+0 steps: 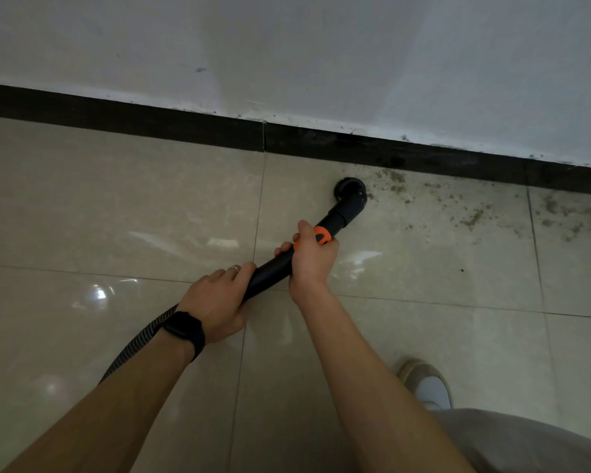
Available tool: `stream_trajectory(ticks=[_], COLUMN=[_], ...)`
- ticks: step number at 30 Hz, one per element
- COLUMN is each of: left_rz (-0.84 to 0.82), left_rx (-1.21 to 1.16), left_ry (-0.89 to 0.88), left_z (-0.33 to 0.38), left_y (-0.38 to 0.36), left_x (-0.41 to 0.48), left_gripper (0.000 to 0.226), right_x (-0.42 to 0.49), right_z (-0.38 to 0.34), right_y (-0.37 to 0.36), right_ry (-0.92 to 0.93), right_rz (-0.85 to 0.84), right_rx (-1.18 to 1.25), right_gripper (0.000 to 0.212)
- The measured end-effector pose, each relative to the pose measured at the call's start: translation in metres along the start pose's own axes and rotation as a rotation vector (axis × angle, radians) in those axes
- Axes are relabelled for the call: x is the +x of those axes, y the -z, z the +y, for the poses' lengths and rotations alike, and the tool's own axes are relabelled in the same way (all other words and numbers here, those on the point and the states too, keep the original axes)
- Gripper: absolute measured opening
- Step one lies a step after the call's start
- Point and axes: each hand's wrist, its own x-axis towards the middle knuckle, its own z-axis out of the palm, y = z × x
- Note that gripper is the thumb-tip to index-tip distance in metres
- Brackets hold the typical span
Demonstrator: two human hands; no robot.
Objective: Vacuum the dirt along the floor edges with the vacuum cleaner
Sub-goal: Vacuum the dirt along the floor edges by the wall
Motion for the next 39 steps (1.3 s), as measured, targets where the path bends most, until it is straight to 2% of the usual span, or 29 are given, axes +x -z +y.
stream_trajectory(ticks=[13, 20, 26, 32, 36, 39], left_rz=[0.034, 0.058, 0.052, -0.036, -0.088, -0.099], left_rx=[-0.016, -0.095, -0.115, -0.041, -0.003, 0.025], left_ry=[0.027, 0.078, 0.114, 0.034, -0.048, -0.095], left_z=[-0.001, -0.007, -0.021, -0.027, -0.016, -0.002], left_y=[-0.002, 0.002, 0.008, 0.005, 0.001, -0.003], left_x=[0.014, 0.020, 0.005, -0.025, -0.033, -0.028], left_gripper=[0.046, 0.048, 0.048, 0.045, 0.046, 0.046], right_x=[0.012, 0.018, 0.004, -0.022, -0.031, -0.029], right_z=[-0.010, -0.015, -0.003, 0.024, 0.033, 0.027], right_y=[-0.011, -0.029, -0.043, -0.016, 0.013, 0.028], right_ry=[0.003, 0.019, -0.010, -0.040, -0.004, 0.020], right_rz=[-0.043, -0.067, -0.089, 0.041, 0.164, 0.198], right_rx=[-0.025, -0.079, -0.107, -0.024, 0.055, 0.059], right_gripper=[0.027, 0.036, 0.030, 0.024, 0.024, 0.023])
